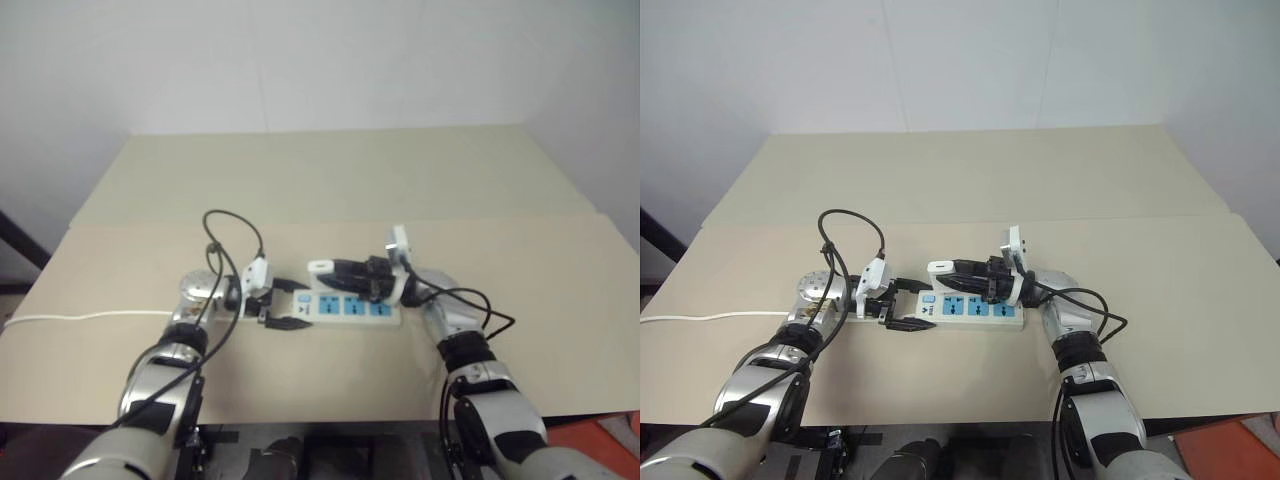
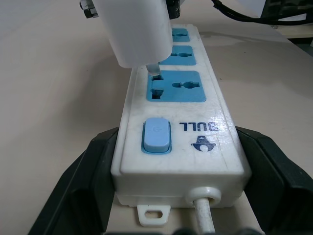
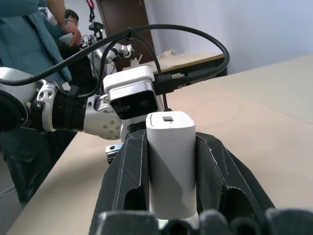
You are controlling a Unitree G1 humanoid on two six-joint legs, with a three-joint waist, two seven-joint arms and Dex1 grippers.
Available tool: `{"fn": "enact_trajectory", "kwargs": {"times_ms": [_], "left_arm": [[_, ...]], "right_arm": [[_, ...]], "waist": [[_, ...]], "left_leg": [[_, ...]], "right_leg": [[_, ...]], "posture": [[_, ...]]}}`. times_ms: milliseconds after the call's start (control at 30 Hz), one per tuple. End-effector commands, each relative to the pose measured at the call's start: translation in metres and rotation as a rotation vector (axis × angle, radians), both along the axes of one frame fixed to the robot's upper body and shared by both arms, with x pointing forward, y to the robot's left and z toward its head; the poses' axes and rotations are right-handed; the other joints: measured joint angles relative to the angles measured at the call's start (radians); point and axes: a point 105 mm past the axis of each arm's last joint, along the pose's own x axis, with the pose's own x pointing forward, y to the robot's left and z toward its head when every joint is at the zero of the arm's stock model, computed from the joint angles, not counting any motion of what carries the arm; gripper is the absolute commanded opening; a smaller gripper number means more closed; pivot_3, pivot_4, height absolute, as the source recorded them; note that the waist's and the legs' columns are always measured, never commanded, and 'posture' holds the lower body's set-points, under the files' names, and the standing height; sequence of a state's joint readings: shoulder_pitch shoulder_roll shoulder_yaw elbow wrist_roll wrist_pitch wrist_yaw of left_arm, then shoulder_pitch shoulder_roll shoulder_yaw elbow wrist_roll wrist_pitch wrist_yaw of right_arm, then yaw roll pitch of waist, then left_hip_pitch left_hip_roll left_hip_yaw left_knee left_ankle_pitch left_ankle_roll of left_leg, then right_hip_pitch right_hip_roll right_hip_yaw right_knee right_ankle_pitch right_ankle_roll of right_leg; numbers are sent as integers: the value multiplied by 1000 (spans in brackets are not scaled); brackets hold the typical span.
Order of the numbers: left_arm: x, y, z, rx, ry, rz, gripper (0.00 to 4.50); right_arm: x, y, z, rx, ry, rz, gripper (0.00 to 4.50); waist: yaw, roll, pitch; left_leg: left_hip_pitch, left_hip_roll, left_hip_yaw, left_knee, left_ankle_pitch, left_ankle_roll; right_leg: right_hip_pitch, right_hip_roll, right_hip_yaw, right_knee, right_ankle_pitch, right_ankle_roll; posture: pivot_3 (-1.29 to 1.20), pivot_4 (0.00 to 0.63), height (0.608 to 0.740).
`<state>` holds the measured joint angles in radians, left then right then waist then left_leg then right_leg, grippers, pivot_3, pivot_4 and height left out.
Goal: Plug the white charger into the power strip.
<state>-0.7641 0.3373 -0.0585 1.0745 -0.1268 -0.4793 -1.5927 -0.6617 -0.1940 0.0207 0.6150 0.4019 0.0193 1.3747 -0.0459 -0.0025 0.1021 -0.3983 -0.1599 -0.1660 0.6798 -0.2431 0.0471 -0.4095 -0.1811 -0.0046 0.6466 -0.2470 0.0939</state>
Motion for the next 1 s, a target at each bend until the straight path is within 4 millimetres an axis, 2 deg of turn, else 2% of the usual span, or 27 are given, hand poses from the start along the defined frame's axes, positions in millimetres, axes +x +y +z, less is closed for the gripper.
{"fn": "enact_trajectory", "kwargs": {"times_ms": [33,767,1000], "left_arm": [[-5,3,-11,60,35,-25,3260],[-6,6,-10,65,36,-23,3260],[-6,6,-10,68,36,-25,3260]], "right_arm": [[3,0,13,25,-56,-1,1099],[4,-7,-11,-21,-14,-30,1099],[6,-18,-17,-42,-2,-55,1099]], "waist": [[0,0,0],[0,0,0],[0,0,0]], "left_leg": [[0,0,0,0,0,0],[1,0,0,0,0,0],[2,0,0,-1,0,0]], "right_leg": [[0,0,0,0,0,0],[1,0,0,0,0,0],[2,0,0,0,0,0]], "posture": [[0,150,740],[0,150,740],[0,150,740]]}}
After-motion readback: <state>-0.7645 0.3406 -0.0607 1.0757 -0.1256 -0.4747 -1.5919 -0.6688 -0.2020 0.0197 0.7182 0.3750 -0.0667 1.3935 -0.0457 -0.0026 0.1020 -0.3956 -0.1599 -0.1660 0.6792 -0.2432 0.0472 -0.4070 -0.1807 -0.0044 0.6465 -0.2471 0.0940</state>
